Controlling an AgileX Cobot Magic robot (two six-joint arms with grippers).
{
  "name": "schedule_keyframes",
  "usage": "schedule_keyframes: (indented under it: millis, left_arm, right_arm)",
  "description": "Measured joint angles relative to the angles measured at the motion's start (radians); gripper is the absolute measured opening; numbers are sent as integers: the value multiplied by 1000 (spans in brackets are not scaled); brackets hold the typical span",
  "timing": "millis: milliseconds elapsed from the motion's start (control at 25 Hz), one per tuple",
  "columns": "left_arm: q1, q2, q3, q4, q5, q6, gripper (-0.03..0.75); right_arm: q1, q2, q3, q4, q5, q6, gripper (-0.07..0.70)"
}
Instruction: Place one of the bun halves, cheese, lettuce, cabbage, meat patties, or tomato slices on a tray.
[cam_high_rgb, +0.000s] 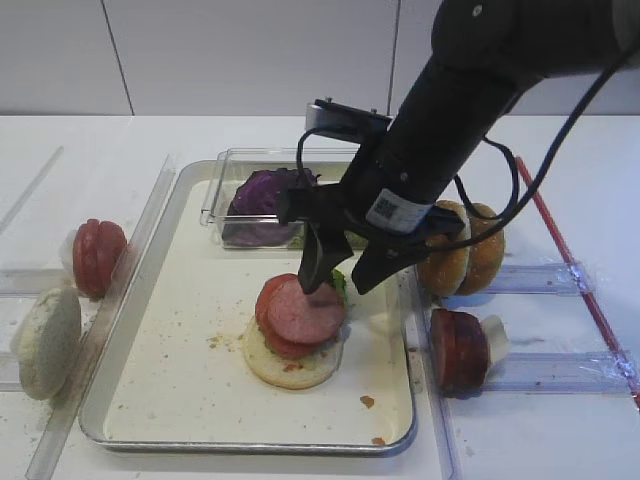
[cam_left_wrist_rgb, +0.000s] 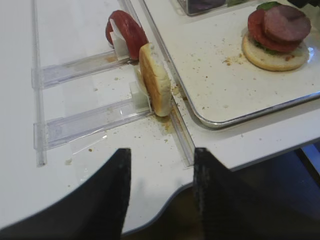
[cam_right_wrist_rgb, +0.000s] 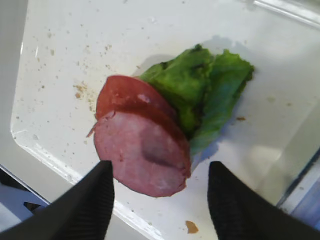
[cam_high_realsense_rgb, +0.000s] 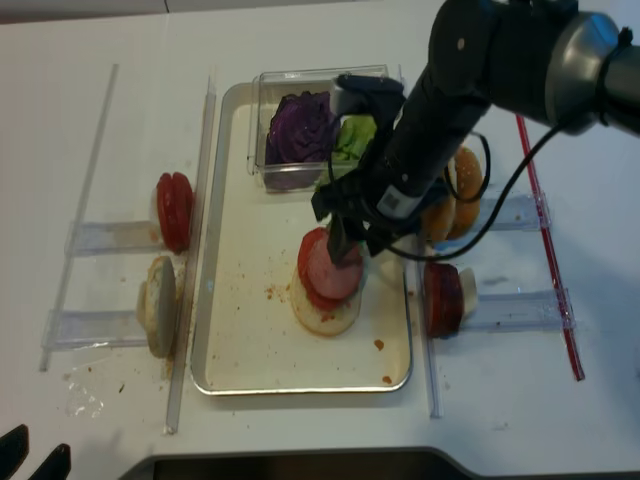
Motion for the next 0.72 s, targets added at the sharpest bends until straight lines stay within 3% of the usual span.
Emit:
schedule_keyframes:
  millis: [560,720]
  left_arm:
    - [0,0,0,0,0,0,284]
    - [0,0,0,0,0,0,284]
  right_arm:
    - [2,0,-188,-170,223,154,446]
    - [2,0,-259,-214,239,212,446]
